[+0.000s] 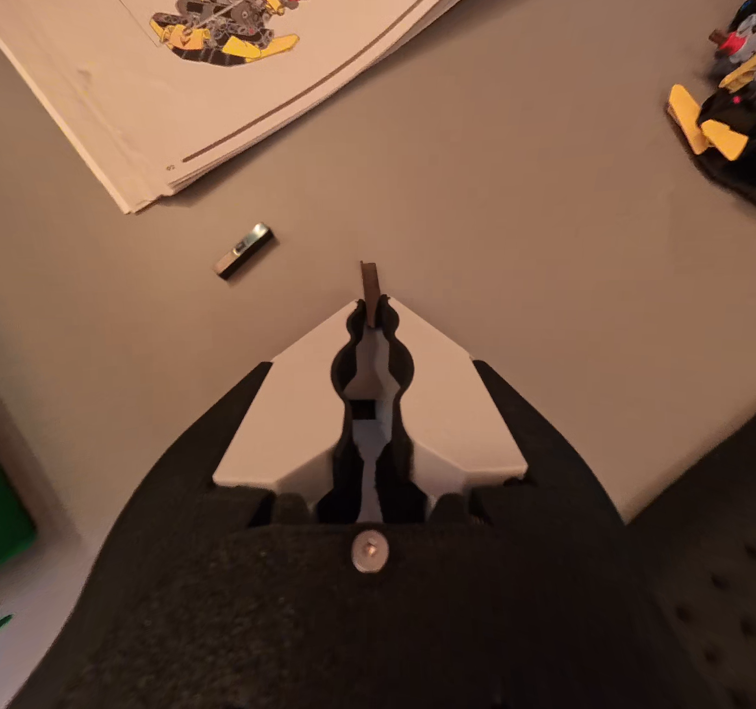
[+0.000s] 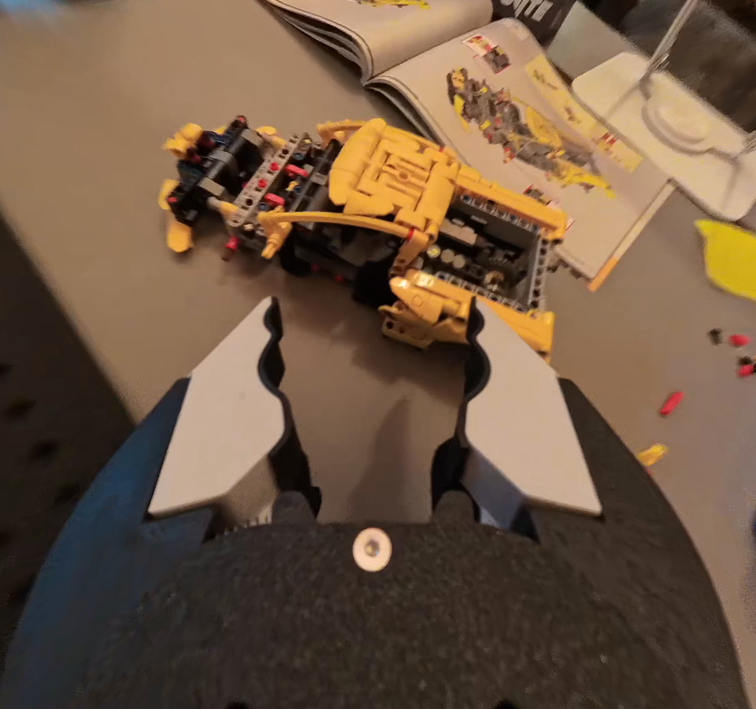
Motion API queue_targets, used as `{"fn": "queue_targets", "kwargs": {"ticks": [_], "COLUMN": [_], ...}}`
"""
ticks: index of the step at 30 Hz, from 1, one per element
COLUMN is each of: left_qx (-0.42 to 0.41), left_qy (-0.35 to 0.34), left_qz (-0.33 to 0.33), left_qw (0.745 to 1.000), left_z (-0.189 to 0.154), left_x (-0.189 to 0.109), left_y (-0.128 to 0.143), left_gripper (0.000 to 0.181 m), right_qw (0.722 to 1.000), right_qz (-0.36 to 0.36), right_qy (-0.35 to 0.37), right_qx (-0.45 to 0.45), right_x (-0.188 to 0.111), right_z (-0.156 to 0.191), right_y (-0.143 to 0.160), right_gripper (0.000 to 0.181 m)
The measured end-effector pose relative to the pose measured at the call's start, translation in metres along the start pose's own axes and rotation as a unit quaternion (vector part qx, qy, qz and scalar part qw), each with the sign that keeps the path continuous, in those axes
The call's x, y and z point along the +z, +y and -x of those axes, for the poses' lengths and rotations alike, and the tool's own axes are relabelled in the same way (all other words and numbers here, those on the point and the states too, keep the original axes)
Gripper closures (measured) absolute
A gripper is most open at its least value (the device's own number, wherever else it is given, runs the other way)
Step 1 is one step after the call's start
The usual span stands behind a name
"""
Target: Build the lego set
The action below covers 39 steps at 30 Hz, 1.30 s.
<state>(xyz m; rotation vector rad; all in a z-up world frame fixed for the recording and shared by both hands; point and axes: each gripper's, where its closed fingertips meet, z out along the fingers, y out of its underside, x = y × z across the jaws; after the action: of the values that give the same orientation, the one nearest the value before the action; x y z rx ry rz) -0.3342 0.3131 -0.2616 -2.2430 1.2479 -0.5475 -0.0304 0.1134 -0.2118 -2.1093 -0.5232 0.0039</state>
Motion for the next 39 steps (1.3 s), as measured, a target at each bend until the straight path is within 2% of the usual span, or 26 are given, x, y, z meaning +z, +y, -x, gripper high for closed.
{"fn": "queue_targets", "kwargs": {"ticks": [2,5,8,13,17,19,21,25,28,31,32,33,35,37,39], "left_qx": [0.011,0.045,0.086,0.149,0.186,0.196,0.209,0.243,0.255,0.272,0.270,0.264,0.236,0.173,0.087], "left_qy": [0.014,0.054,0.097,0.151,0.214,0.247,0.266,0.214,0.215,0.193,0.185,0.179,0.173,0.149,0.052], "left_qz": [-0.003,-0.025,-0.042,-0.036,-0.014,-0.011,-0.013,0.023,0.039,0.032,0.034,0.033,0.007,-0.037,-0.062], "left_qw": [1.000,0.997,0.991,0.977,0.959,0.949,0.941,0.946,0.942,0.942,0.944,0.947,0.956,0.973,0.993], "left_z": [-0.011,-0.043,-0.082,-0.140,-0.189,-0.217,-0.243,-0.261,-0.279,-0.286,-0.286,-0.284,-0.273,-0.241,-0.167], "left_x": [-0.002,-0.013,-0.026,-0.036,-0.022,-0.013,0.001,0.046,0.064,0.074,0.075,0.072,0.054,0.025,-0.003], "left_y": [-0.004,-0.014,-0.021,-0.016,-0.013,-0.019,-0.028,-0.043,-0.046,-0.051,-0.051,-0.051,-0.051,-0.051,-0.040], "left_gripper": [0.174,0.174,0.174,0.174,0.174,0.174,0.174,0.174,0.174,0.173,0.168,0.145,0.141,0.141,0.141], "right_qw": [0.998,0.989,0.981,0.985,0.988,0.990,0.994,0.999,0.998,0.993,0.991,0.988,0.983,0.981,0.979], "right_qz": [0.006,0.037,0.069,0.065,0.063,0.055,0.043,0.004,-0.006,-0.047,-0.065,-0.083,-0.115,-0.143,-0.159], "right_qy": [0.015,0.010,0.014,0.027,0.028,0.028,0.032,0.046,0.047,0.010,0.000,-0.008,-0.013,-0.006,-0.006], "right_qx": [-0.060,-0.142,-0.183,-0.160,-0.136,-0.126,-0.097,-0.005,0.046,0.105,0.119,0.131,0.140,0.133,0.131], "right_x": [0.011,0.030,0.048,0.075,0.094,0.085,0.063,0.017,0.000,-0.012,-0.015,-0.017,-0.020,-0.020,-0.019], "right_z": [-0.001,0.005,0.008,0.027,0.045,0.043,0.030,-0.008,-0.019,-0.005,-0.001,0.003,0.008,0.010,0.013], "right_y": [-0.008,-0.015,-0.016,-0.041,-0.058,-0.063,-0.063,-0.042,-0.018,-0.019,-0.022,-0.024,-0.028,-0.031,-0.033], "right_gripper": [0.078,0.082,0.084,0.086,0.078,0.077,0.078,0.085,0.085,0.085,0.087,0.088,0.089,0.092,0.094]}}
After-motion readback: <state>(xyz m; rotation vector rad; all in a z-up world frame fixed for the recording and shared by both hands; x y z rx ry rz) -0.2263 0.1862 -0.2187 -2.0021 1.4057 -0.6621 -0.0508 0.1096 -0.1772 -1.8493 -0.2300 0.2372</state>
